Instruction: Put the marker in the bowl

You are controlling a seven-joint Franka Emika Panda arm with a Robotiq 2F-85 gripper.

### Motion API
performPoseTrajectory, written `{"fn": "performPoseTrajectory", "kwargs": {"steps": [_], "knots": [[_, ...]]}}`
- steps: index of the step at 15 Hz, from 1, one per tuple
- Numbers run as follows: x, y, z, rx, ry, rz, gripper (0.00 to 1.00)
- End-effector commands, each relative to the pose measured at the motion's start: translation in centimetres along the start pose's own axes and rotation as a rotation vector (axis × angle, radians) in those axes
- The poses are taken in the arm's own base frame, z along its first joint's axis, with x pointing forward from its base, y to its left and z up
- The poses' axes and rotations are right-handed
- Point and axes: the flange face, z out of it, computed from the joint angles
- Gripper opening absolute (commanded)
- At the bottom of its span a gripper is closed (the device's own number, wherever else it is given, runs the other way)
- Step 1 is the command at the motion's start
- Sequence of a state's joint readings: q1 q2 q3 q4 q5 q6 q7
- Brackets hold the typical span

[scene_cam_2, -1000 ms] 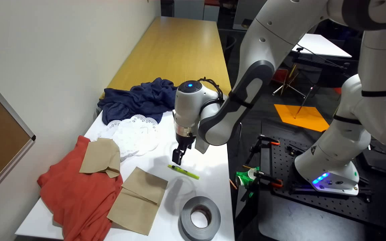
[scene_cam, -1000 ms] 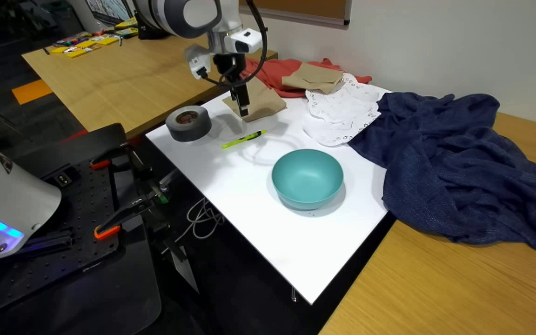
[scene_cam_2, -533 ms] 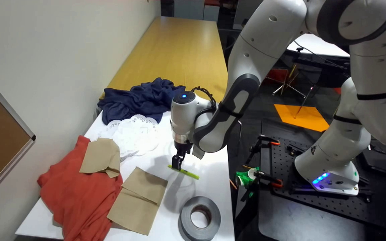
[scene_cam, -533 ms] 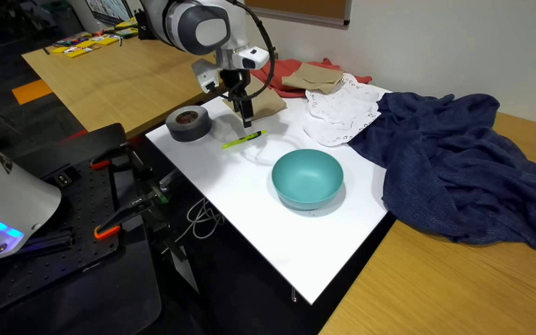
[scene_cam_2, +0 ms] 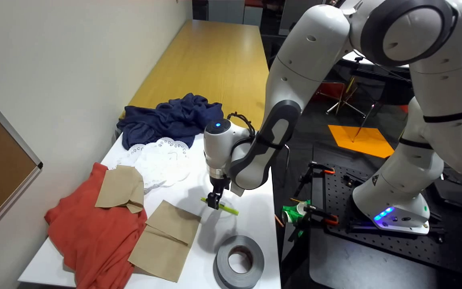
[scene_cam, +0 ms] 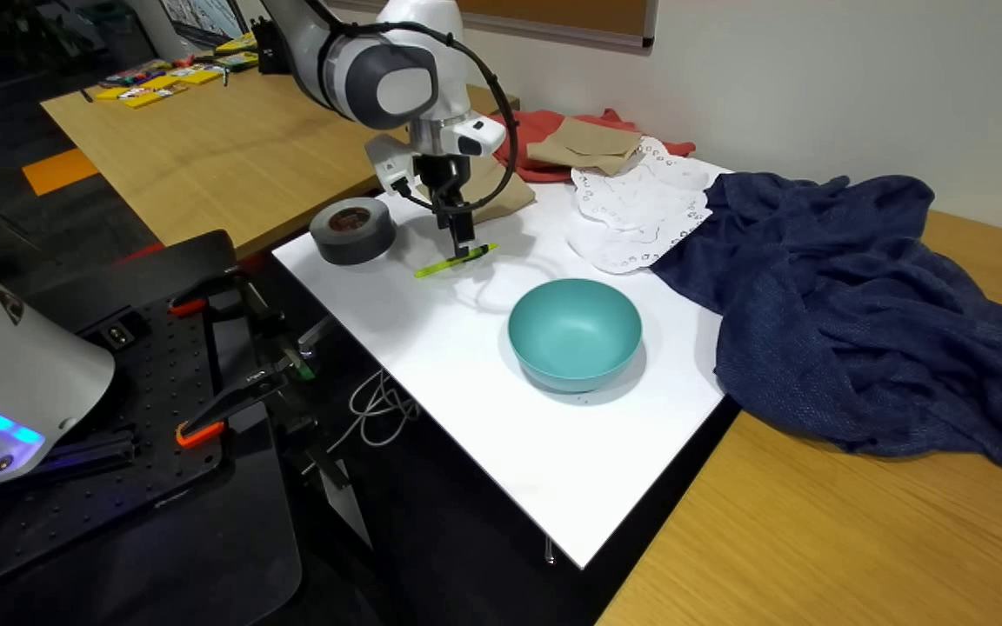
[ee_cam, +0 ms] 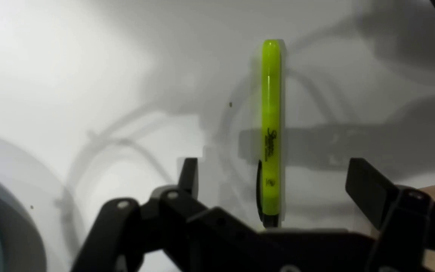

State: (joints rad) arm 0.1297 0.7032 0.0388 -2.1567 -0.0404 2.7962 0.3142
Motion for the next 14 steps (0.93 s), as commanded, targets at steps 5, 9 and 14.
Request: {"fn": "performPoseTrajectory", "kwargs": {"steps": [5,9,14], "knots": [[0.9,0.0,2.4,0.002,-0.025,0.002,1.0],[1.1,0.1,3.2,-0.015,-0.025,0.002,0.72],[1.4,0.2,3.5,-0.021,-0.025,0.004,0.34]]}}
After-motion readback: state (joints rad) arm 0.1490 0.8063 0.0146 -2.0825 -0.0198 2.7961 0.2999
